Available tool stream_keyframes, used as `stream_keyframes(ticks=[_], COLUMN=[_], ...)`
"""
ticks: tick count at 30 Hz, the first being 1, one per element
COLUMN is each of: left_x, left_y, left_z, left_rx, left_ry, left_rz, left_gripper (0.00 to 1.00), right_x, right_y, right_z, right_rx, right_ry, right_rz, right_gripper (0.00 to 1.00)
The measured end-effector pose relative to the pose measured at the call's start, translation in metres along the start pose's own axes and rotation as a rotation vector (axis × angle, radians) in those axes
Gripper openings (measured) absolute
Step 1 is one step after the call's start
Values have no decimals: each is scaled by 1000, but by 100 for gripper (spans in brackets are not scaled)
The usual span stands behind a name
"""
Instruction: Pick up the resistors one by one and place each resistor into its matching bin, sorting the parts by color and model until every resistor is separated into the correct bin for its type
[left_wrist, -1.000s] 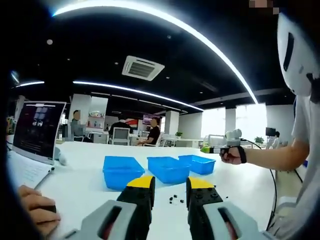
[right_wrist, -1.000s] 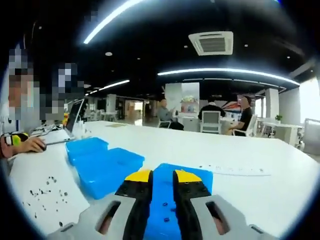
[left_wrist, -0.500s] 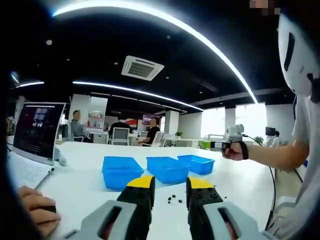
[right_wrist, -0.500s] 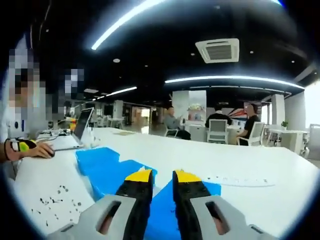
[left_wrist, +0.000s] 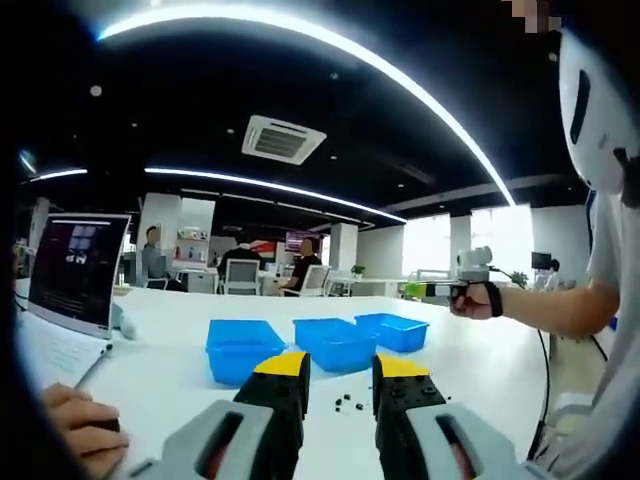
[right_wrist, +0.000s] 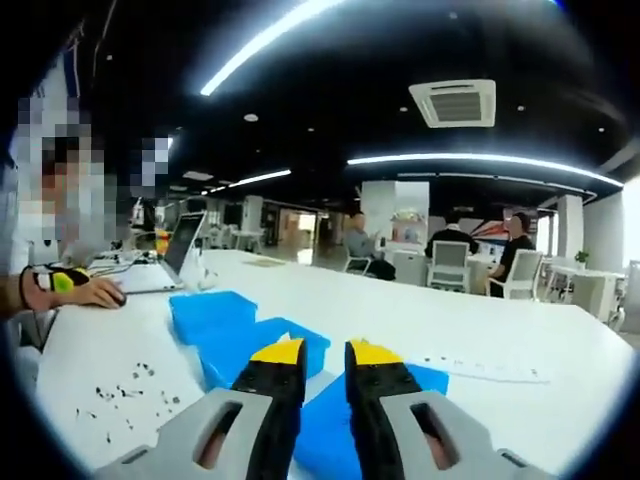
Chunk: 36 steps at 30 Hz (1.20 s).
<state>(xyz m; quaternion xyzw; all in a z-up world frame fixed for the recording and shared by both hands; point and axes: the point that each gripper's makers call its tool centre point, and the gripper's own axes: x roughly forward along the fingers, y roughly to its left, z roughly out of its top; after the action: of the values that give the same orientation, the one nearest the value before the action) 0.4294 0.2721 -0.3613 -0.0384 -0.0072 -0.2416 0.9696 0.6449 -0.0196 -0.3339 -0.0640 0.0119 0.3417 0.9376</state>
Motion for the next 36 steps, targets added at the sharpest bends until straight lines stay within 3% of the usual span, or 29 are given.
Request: stream_keyframes(ticks=[3, 5, 13, 15, 17, 20, 22, 24, 27, 36], left_x=[-1, -4, -7, -6, -6, -6, -8, -10, -13, -16], left_y=[-1, -1, -10, -14, -16, -16, -15, -13, -11, -9], left_z=[1, 4, 4, 0, -1, -1, 0, 1, -1, -8], left_rx=[3, 8, 11, 7, 7, 7, 7, 4, -6, -26], left_ry=[0, -5, -8, 1, 3, 1, -3, -9, -10, -9], left_rz=[2, 5, 0, -8, -13, -13, -7, -1, 7, 5], left_gripper=[27, 27, 27, 27, 27, 27, 27, 27, 27, 27], right_x=[-2, -2, 1, 2, 2, -6, -16, -26, -36, -42], right_y=[6, 19, 87, 107, 123, 141, 148, 159, 168, 161], right_z=[2, 3, 12, 3, -15, -55, -81, -99, -113, -132], right_rx=[-16, -64, -192, -239, -282, -324, -287, -266, -284, -310], right_ry=[10, 42, 129, 189, 289, 516, 670, 771, 867, 960], right_rz=[34, 96, 355, 445, 529, 612, 636, 691, 732, 699], right_gripper=[18, 18, 18, 18, 18, 18, 17, 17, 17, 16])
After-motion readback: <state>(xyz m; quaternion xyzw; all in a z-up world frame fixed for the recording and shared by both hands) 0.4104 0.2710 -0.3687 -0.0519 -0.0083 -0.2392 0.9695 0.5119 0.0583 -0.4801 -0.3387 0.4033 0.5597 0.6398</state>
